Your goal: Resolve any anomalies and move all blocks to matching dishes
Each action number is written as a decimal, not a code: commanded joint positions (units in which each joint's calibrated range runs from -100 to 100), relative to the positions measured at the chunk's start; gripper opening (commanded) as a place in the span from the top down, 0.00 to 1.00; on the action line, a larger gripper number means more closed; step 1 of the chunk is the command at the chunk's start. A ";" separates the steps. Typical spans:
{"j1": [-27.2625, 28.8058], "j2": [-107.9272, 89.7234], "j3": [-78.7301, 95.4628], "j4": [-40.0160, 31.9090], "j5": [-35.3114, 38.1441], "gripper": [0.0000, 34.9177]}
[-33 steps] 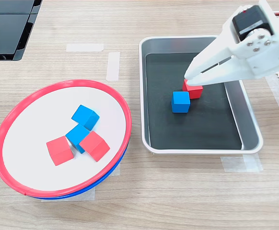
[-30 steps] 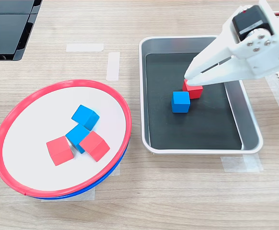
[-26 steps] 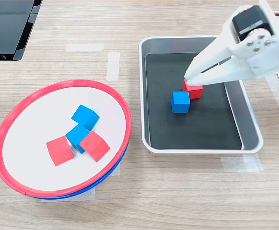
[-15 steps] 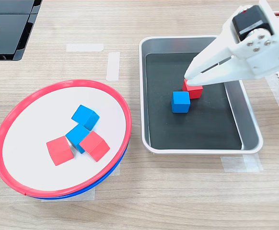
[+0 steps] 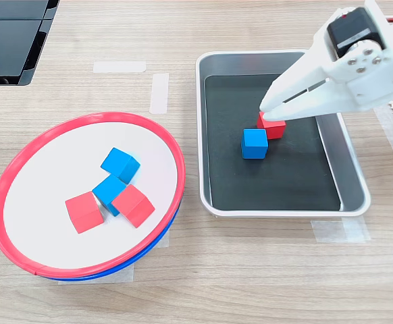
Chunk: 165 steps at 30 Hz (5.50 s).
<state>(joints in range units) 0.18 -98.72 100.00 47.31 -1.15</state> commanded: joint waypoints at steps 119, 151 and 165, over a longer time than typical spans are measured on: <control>-4.93 80.51 -71.37 -11.86 10.01 1.00; 18.79 87.42 -52.16 -37.28 15.04 1.00; 19.16 93.82 -56.08 -44.21 17.00 1.00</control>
<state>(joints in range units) 18.94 -4.94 47.37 5.63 15.60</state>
